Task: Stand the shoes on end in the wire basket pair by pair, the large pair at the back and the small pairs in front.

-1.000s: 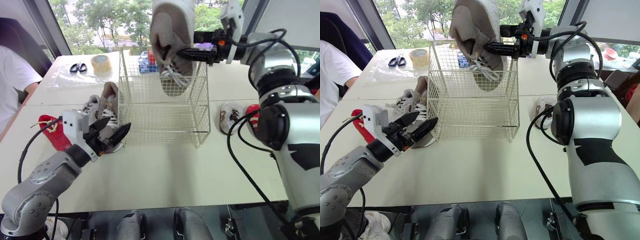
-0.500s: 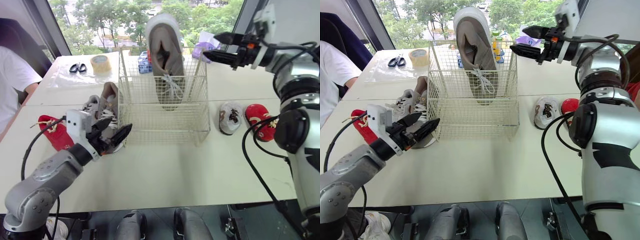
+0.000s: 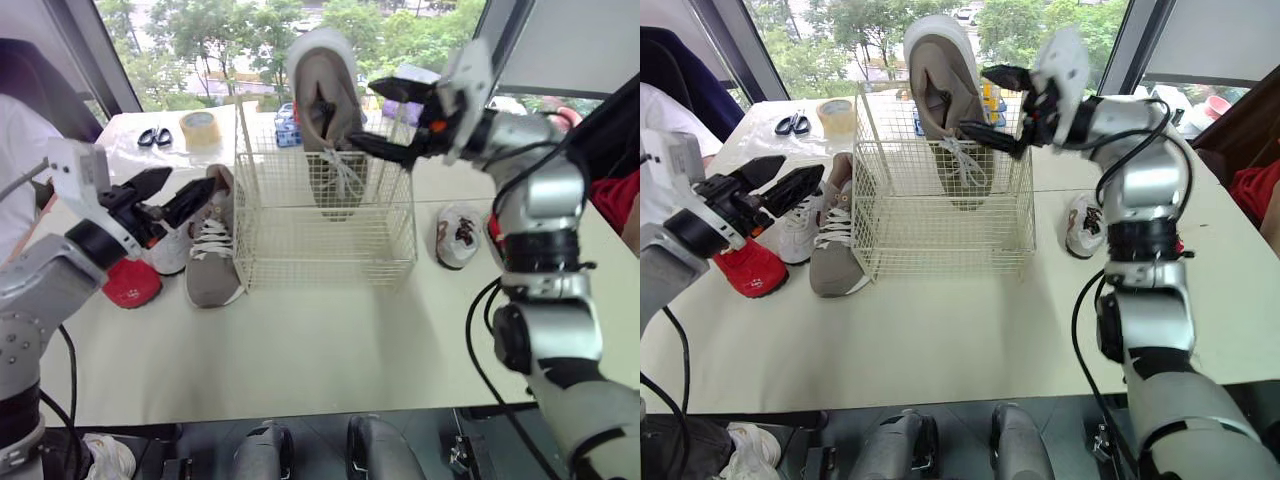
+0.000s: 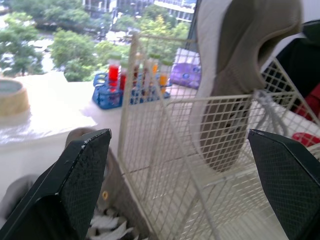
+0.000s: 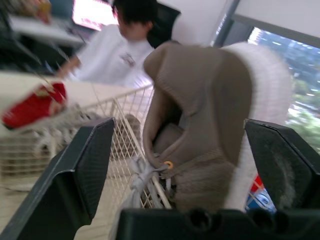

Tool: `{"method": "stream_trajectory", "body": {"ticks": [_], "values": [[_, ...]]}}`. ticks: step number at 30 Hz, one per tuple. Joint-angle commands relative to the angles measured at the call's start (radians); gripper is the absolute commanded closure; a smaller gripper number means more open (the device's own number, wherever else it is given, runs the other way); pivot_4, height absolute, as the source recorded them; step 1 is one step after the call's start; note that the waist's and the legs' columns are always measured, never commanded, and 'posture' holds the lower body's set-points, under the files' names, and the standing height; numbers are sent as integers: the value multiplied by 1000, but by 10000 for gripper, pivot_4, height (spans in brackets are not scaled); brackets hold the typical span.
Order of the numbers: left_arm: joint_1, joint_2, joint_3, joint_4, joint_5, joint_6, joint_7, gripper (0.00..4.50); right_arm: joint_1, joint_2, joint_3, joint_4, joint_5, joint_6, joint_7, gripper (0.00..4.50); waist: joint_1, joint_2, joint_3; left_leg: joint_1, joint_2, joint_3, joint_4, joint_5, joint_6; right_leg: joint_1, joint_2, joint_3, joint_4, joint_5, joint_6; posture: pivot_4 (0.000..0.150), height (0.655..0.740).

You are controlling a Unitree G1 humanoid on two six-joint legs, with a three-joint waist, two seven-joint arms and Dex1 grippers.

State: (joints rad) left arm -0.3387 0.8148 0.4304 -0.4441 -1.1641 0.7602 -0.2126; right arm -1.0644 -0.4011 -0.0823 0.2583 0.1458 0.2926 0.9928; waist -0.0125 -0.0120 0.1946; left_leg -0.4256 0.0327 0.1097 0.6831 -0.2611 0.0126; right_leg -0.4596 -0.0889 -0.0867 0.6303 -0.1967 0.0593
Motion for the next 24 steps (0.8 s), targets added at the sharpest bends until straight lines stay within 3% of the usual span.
{"method": "stream_trajectory", "body": {"ticks": [1,4,12,15,17,21,24], "values": [[-38,25,-11,-24,15,6,-33,0,33,68,-10,-160,-23,76,-241,771,2,0,0,0,0,0,0,0,0,0,0,0,0,0,0,1500,7400],[-50,32,-14,-19,31,9,-41,0,70,85,-20,-291,43,186,-283,771,3,0,0,0,-1,0,0,0,0,0,0,0,0,0,0,1500,7400],[-172,78,-61,172,168,145,76,0,168,-77,-127,-507,289,520,-242,771,5,-2,-1,0,-1,-2,0,0,1,2,0,-1,0,0,0,1500,7400],[-359,146,-164,391,191,322,-8,0,205,-195,-220,-644,650,803,-93,771,8,-2,0,-1,-1,-3,0,-1,2,1,1,-2,-1,0,0,1500,7400],[-460,163,-226,514,233,375,-72,0,215,-251,-228,-698,791,894,-52,771,6,-2,0,-1,-1,-3,0,-3,5,1,1,-2,-1,0,0,1500,7400],[-668,173,-409,764,405,374,-255,0,235,-340,-150,-774,874,943,-34,771,0,-3,-1,1,-2,-3,0,-4,8,2,2,-2,-1,0,0,1500,7400],[-812,124,-561,982,585,267,-398,0,248,-359,-91,-800,838,905,-71,771,2,-3,-1,1,-2,-1,0,-4,8,1,2,-2,-1,0,0,1500,7400]]}}
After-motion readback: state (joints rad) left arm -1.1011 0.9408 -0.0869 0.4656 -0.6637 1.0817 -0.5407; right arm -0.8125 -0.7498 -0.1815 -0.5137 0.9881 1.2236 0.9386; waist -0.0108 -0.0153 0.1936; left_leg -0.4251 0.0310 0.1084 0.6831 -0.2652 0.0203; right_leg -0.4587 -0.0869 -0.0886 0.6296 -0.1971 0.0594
